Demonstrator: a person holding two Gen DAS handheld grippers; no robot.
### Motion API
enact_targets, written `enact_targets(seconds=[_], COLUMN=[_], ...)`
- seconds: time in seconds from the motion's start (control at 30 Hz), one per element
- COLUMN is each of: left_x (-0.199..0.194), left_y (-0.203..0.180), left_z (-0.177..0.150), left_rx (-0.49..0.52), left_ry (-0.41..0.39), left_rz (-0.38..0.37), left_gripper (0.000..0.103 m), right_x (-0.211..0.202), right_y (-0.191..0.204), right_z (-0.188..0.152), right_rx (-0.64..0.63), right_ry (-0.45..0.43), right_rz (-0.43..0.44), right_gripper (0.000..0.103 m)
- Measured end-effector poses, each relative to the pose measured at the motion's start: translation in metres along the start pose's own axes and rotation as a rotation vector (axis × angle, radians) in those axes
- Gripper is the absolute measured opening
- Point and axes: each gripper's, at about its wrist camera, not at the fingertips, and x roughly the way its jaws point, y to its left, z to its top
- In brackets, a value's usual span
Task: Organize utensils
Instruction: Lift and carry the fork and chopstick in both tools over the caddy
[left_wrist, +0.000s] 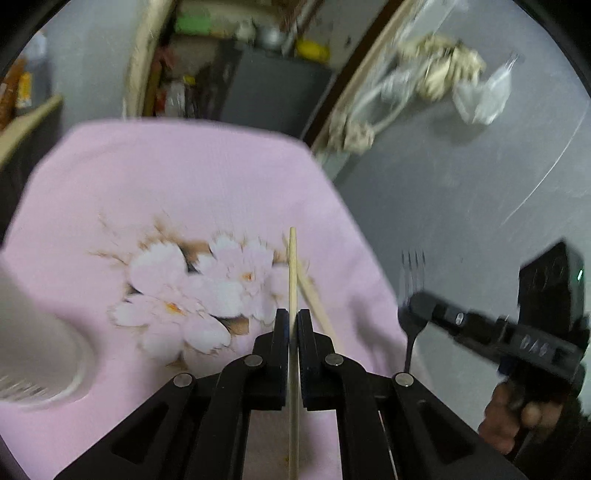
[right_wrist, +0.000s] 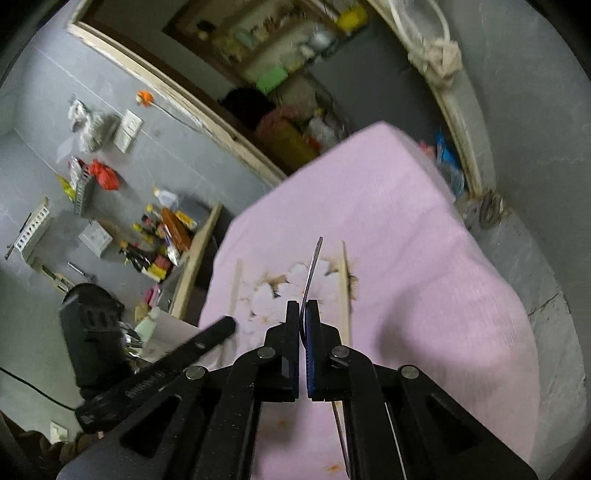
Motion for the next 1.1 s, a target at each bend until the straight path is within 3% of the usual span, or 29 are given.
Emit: enact_targets(seconds=[0.17, 0.33, 0.73, 0.9, 1.1], left_x=[-0.072, -0.135, -0.264, -0.28, -0.272], left_y=[0.0, 0.013, 0.122, 0.163, 0.193], left_z=[0.002, 0.015, 0.042, 0.048, 0.055], left_rx=[0.004, 0.018, -0.151, -0.281, -0.358], left_ry=[-0.157, -0.284, -0.559, -0.647, -0.674], left_rz=[0.003, 0.021, 0.145, 0.14, 0.133], left_gripper=[0.005, 0.005, 0.005, 0.005, 0.005], right_x=[-0.03, -0.044, -0.019, -0.004, 0.016], right_y=[0.039, 0.09, 0.217, 0.252, 0.27], right_z=[0.005, 0.014, 0.016, 0.014, 0.014], right_rx=[-0.05, -0.123, -0.29, -0.314, -0.355], right_ry=[-0.099, -0.163, -0.218, -0.243, -0.255], right_rz=[-0.014, 0.032, 0.223, 0.244, 0.184], right_gripper=[0.003, 0.003, 0.003, 0.003, 0.003])
